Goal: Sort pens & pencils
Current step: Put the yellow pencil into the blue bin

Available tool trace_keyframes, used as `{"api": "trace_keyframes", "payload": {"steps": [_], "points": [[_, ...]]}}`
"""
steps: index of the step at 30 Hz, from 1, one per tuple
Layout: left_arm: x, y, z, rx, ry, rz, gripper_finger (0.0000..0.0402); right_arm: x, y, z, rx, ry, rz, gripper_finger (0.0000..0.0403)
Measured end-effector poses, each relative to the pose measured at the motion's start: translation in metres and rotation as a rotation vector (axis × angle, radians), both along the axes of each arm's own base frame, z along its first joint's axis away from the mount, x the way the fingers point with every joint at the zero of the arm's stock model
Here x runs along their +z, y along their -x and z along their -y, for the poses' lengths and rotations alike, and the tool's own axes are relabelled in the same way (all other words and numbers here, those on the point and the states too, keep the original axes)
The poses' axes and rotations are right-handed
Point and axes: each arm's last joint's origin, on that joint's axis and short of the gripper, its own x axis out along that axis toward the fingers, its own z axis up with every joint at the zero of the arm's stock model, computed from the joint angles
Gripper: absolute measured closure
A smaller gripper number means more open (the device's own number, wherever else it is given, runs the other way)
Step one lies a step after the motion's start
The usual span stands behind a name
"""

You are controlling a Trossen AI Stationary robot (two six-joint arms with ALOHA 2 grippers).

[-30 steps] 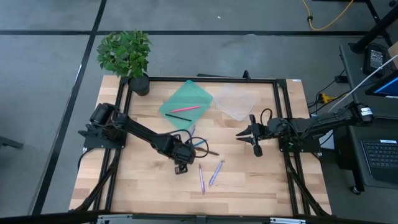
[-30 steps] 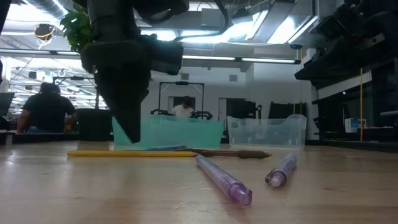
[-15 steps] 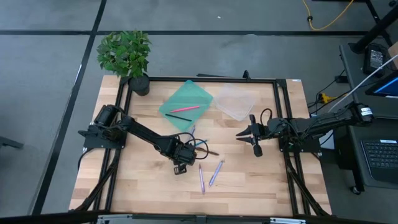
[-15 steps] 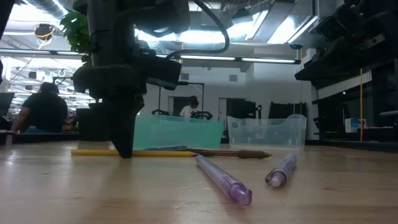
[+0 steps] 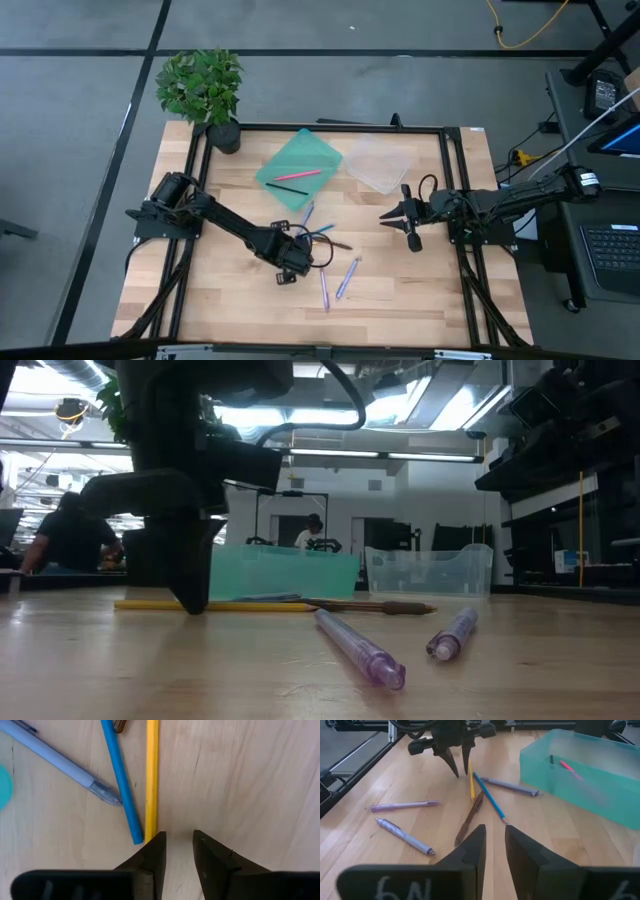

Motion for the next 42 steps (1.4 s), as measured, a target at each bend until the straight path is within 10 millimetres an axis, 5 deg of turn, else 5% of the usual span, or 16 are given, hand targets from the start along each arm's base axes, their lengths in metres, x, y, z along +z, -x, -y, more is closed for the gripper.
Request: {"api": "trace_keyframes", "payload": {"steps": [22,42], "points": [[0.018,-0.004,-0.001,-0.029,-0.043,-0.032,0.0307,-0.003,0.001,0.0,0.0,0.004,-0.028,0.0328],[0.013,-0.014,-0.031,0.045,0.068,-0.088,0.0307,-0.004,0.002,0.0,-0.001,0.006,-0.047,0.0328]]}}
